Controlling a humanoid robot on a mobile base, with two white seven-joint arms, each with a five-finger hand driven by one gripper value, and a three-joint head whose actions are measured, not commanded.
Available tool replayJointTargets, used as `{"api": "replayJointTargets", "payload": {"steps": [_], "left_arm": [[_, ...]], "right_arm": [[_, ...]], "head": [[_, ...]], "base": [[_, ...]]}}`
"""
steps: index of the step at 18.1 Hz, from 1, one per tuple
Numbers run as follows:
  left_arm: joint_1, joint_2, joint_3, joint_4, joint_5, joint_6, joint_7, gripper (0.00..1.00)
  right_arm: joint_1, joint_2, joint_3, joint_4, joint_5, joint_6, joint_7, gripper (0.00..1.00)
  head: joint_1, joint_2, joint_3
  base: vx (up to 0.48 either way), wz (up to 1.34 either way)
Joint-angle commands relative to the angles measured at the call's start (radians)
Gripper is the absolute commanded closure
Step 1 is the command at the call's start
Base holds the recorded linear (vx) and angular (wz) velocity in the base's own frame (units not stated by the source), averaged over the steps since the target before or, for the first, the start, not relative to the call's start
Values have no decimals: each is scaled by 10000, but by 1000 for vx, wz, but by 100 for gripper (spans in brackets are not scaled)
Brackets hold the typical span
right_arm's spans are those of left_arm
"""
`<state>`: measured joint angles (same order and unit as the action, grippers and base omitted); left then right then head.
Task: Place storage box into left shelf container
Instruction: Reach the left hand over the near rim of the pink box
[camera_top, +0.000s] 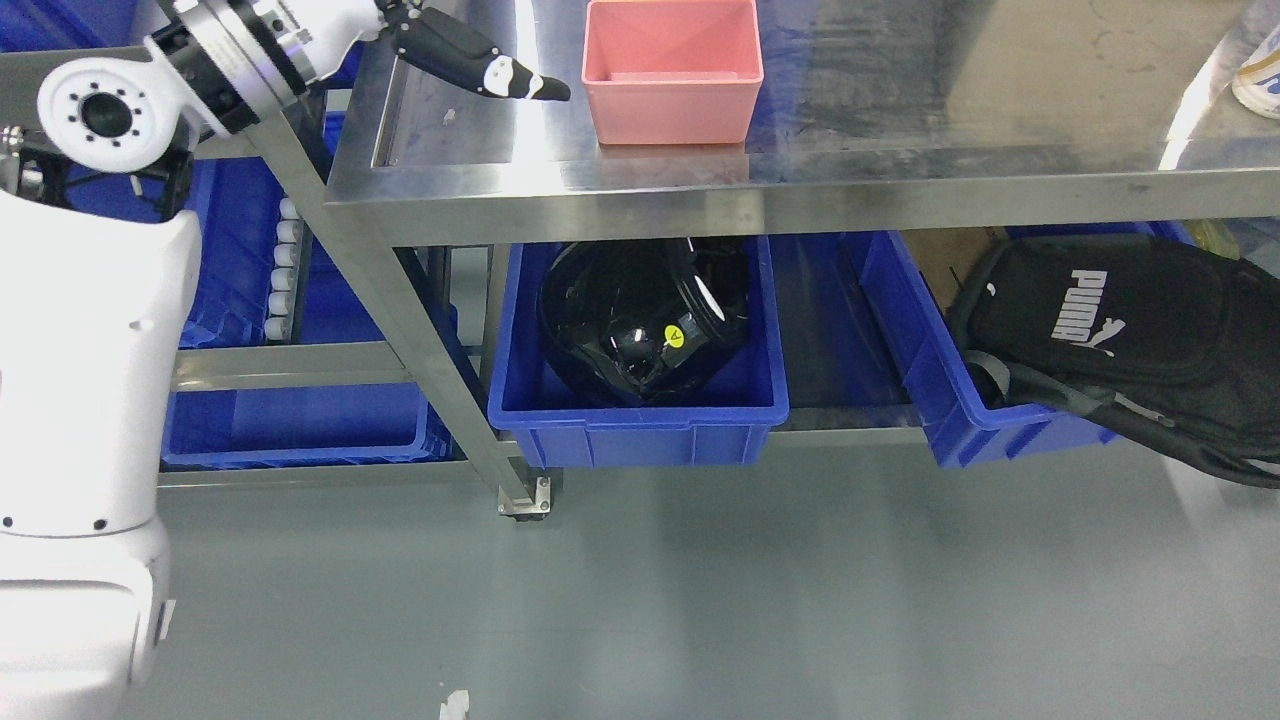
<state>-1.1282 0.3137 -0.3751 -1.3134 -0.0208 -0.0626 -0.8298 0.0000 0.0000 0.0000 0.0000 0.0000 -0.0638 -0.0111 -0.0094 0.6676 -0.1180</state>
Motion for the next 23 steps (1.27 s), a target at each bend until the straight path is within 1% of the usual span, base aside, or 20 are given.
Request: {"api": "replayJointTargets", "payload": {"steps": [1,4,9,14,16,19,22,23], "left_arm": [[-1556,-664,-2907,3467,-882,-3,-292,1],[-1879,-973,-2998,4051,-912,-3,-322,1],[-1986,-1463,-3045,4557,-1050,-3,-675,1],[-2156,-1831,-2907,5033,-1633,-232,-1289,0],[-2400,-2367,-2891,5599,-1953,-371,-1259,1],[-2493,-2844,-2769,6198,-2552,-601,-1228,2],[-2539,-2962,-2723,6628,-2936,-632,-1212,3],[-2539,-2962,-2707,6721,-2998,-632,-1212,5]], "right_arm": [[-62,-175,-31,-175,-15,-6,-27,0],[-62,-175,-31,-175,-15,-6,-26,0],[-62,-175,-31,-175,-15,-6,-27,0],[-62,-175,-31,-175,-15,-6,-27,0],[-62,-175,-31,-175,-15,-6,-11,0],[-62,-175,-31,-175,-15,-6,-11,0],[-62,-175,-31,-175,-15,-6,-11,0],[-62,-175,-31,-175,-15,-6,-26,0]], "head": [[0,0,0],[0,0,0],[0,0,0],[0,0,0],[0,0,0],[0,0,0],[0,0,0],[0,0,0]], "base": [[0,0],[0,0],[0,0],[0,0],[0,0],[0,0],[0,0],[0,0]]}}
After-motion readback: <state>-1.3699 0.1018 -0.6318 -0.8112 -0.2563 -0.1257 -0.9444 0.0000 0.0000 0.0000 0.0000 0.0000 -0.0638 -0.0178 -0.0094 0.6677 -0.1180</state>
